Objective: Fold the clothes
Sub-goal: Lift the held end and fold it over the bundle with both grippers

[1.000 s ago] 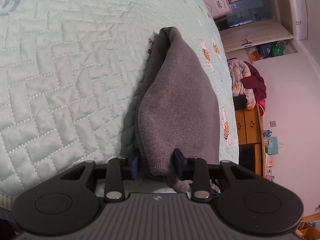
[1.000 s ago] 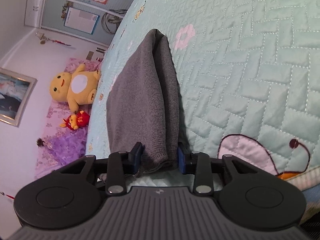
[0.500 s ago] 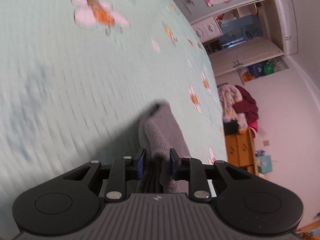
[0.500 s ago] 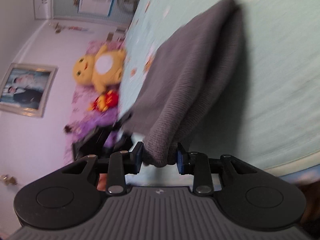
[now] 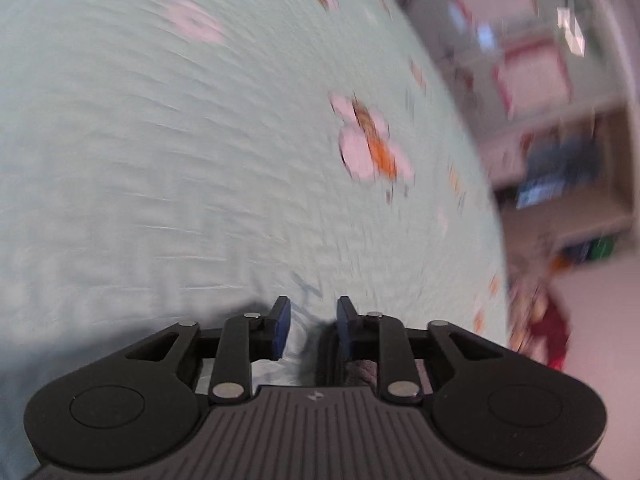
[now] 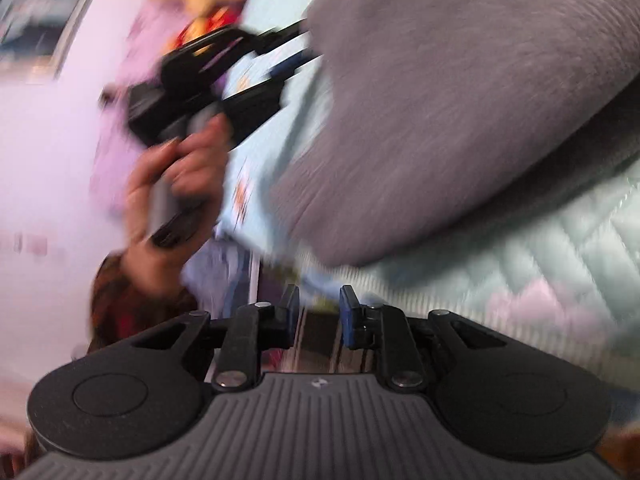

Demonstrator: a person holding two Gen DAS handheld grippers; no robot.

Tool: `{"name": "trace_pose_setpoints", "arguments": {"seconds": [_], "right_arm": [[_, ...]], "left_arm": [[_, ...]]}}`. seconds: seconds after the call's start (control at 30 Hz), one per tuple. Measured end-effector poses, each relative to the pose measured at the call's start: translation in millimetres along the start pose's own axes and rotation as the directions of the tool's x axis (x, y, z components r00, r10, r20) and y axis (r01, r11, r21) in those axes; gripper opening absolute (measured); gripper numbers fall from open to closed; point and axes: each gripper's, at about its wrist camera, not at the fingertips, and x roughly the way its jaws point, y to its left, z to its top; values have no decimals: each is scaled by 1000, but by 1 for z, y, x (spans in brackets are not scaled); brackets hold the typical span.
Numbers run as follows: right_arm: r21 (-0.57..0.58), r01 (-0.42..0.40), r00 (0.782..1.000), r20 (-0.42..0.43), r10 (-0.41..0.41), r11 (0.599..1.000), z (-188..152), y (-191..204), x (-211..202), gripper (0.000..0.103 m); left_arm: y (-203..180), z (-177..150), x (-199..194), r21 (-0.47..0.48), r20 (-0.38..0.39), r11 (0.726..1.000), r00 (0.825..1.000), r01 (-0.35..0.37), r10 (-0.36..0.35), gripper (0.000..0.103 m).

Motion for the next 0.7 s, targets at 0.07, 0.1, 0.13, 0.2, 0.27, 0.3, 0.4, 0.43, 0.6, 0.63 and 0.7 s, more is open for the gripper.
{"name": "trace_pose_setpoints", "arguments": {"seconds": [0.07, 0.1, 0.13, 0.2, 0.27, 0.3, 0.4, 0.43, 0.6, 0.63, 0.7], "right_arm": [[-93, 7, 1000, -11, -8, 996, -9, 10, -18, 26], [-102, 0, 1000, 3, 0, 995, -13, 10, -31, 28], [-111, -7, 1000, 17, 9, 994, -17, 9, -43, 30], [-127, -21, 999, 47, 27, 992, -24, 8, -68, 31], [-112, -34, 993, 112, 47, 993, -28, -1, -98, 39], [-95, -39, 988, 146, 52, 995, -28, -8, -112, 45], [-50, -59, 968, 243, 70, 997, -29, -27, -148, 47], [-35, -68, 959, 273, 75, 997, -29, -33, -159, 47], [-5, -123, 929, 352, 117, 992, -34, -49, -181, 48], [-11, -131, 925, 358, 126, 991, -38, -50, -182, 48], [-23, -140, 920, 367, 139, 990, -44, -49, -185, 48]], "left_arm": [[7, -16, -26, -26, 58, 999, 998, 28, -26, 37], [9, -25, -39, -36, 79, 999, 996, 39, -36, 37], [10, -37, -51, -34, 91, 998, 995, 47, -44, 37], [2, -70, -74, -2, 92, 999, 995, 37, -37, 41], [-8, -108, -97, 30, 102, 999, 995, 15, -18, 51], [-12, -127, -109, 34, 108, 999, 994, -1, -2, 56], [-19, -185, -134, 17, 104, 1000, 995, -12, 10, 65], [-23, -201, -137, 40, 91, 999, 996, -9, 5, 66], [-45, -252, -104, 178, -2, 983, 999, -38, 39, 72], [-47, -256, -91, 180, -13, 982, 999, -48, 51, 72], [-49, -262, -70, 164, -24, 985, 998, -61, 65, 72]]}}
